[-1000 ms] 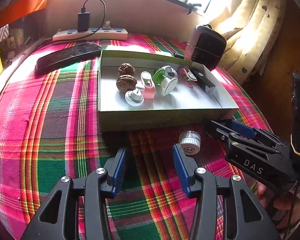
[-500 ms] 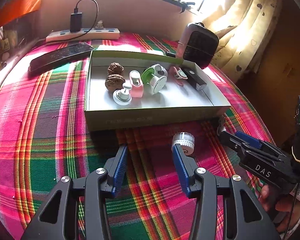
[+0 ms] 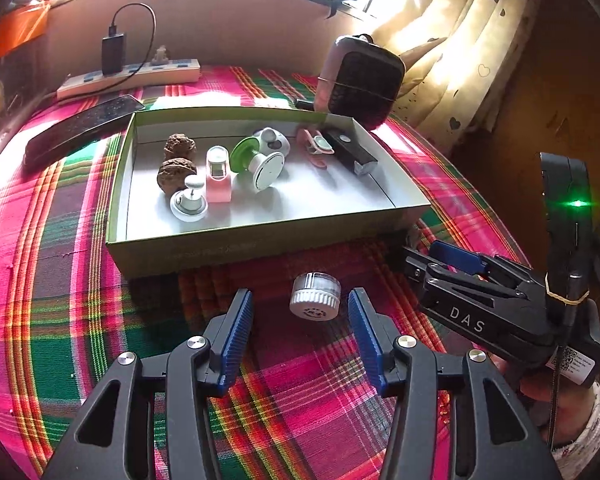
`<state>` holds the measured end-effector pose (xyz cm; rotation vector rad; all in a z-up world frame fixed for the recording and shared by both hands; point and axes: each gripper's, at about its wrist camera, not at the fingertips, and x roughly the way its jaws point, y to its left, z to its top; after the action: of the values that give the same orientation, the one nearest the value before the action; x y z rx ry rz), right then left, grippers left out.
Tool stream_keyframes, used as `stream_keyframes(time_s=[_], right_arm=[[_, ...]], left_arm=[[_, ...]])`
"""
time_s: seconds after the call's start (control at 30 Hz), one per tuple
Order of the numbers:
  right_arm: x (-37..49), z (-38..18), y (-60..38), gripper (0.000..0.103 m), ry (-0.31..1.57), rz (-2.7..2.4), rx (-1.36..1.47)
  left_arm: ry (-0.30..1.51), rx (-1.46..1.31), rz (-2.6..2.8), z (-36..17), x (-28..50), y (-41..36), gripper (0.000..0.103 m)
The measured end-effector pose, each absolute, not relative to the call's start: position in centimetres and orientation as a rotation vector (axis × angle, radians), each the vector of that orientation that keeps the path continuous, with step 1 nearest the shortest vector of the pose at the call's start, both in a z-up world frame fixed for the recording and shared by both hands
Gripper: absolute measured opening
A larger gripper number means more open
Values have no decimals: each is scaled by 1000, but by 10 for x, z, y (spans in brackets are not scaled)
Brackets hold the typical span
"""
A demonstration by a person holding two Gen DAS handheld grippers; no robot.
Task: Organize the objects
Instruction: 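Close the left gripper on the white jar while the right gripper closes on the USB cable, then lift and carry the jar and cable over the white box with both grippers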
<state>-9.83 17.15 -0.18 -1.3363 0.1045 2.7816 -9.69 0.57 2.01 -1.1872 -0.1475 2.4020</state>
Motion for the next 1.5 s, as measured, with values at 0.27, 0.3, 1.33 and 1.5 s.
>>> stream_keyframes(time_s=[0.27, 0.3, 1.33, 1.5], right_arm=[[-97, -1, 178, 54, 112, 2770, -1331], [-97, -1, 179, 54, 116, 2769, -1329], [-88, 1, 207, 20, 178, 2776, -1316], [-87, 1, 210, 19, 197, 2792, -1321]], left_arm=[[-109, -1217, 2412, 15, -100, 10, 48], [-110, -1217, 2413, 15, -100, 10, 48], [-7, -1241, 2507, 13, -103, 16, 28], [-2, -1241, 2518, 13, -102, 15, 25]])
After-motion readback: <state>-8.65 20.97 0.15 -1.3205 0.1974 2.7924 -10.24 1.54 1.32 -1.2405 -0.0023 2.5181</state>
